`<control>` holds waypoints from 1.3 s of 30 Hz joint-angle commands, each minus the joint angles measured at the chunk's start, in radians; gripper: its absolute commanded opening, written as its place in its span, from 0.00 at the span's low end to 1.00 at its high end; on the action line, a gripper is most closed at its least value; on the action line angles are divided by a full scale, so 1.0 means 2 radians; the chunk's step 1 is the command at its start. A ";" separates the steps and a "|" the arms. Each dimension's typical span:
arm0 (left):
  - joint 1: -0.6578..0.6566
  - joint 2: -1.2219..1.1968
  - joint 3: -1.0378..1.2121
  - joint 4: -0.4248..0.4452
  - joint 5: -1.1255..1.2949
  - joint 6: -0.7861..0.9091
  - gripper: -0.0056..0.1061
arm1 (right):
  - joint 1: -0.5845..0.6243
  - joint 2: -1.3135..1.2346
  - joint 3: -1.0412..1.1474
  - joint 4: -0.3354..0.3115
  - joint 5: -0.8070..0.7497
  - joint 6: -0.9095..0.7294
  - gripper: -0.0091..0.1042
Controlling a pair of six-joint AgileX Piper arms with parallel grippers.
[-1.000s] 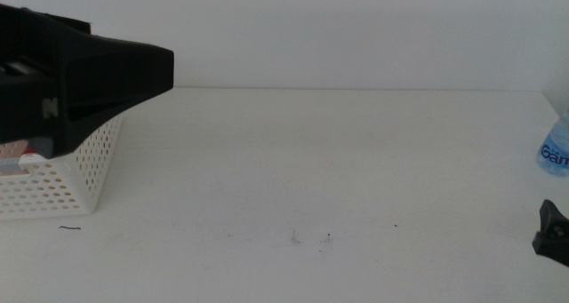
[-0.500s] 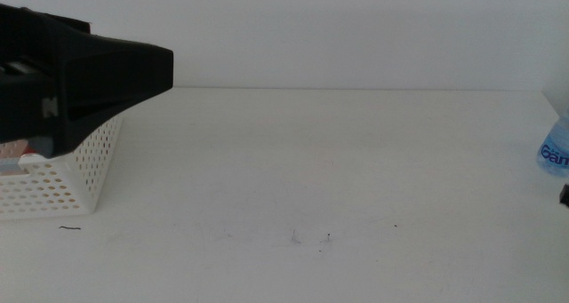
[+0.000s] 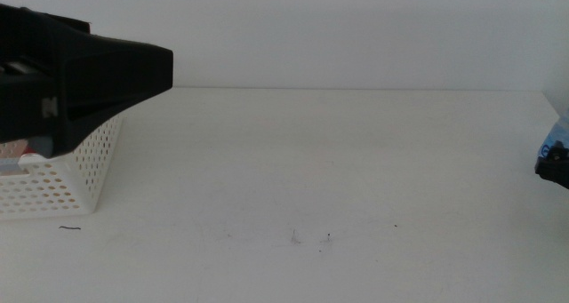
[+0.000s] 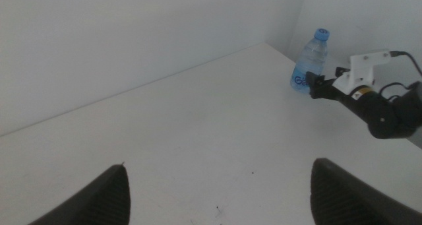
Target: Use arms to grab the bottles and put them into the dustbin to the left of the table.
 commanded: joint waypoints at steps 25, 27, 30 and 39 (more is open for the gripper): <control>-0.004 -0.002 -0.002 0.002 -0.007 -0.006 0.89 | 0.156 -0.033 -0.157 -0.043 0.108 -0.041 0.06; -0.004 -0.002 -0.002 0.002 -0.007 -0.006 0.89 | 0.210 -0.029 -0.183 -0.059 0.108 -0.010 0.06; -0.004 -0.002 -0.002 0.002 -0.007 -0.006 0.89 | 0.279 0.006 -0.245 -0.073 0.118 0.006 0.06; -0.004 -0.002 -0.002 0.002 -0.007 -0.007 0.89 | 0.380 0.147 -0.444 -0.080 0.256 0.002 0.06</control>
